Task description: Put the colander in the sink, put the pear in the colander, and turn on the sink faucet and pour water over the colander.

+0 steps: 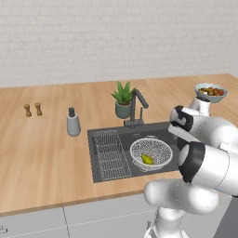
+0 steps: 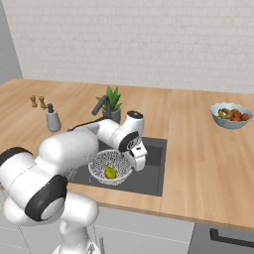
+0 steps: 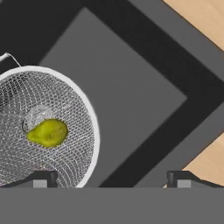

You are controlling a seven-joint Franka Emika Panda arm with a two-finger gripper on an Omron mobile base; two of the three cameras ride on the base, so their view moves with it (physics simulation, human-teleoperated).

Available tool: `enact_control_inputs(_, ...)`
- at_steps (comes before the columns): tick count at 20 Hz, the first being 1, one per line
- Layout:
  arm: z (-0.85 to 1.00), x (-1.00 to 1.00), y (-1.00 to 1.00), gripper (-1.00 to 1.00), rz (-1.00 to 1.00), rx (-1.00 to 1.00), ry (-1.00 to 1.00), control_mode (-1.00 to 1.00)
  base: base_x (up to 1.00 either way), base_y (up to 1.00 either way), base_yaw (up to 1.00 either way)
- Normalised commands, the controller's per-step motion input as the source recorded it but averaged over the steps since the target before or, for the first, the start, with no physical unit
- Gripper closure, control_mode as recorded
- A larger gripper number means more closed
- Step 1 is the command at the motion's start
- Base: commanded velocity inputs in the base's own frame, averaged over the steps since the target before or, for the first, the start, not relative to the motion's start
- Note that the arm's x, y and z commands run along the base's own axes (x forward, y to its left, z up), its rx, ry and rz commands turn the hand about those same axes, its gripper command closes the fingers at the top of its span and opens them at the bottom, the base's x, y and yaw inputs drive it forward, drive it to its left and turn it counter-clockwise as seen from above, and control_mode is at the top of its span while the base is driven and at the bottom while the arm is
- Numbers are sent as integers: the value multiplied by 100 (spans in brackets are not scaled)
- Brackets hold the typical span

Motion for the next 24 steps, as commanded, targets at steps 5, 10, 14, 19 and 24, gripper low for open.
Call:
enact_control_inputs(5, 38, -27, 0, -100, 5, -6, -6, -100, 0, 0, 0)
enact_control_inputs(10, 31, -21, 0, -100, 8, 0, -1, -100, 0, 0, 0)
enact_control_inputs(14, 30, -16, 0, -100, 10, 0, -5, -100, 0, 0, 0)
enact_control_inputs(19, 27, -1, 0, -100, 21, 0, -26, -100, 0, 0, 0)
enact_control_inputs(24, 1, 2, -6, -100, 55, 1, -78, -100, 0, 0, 0)
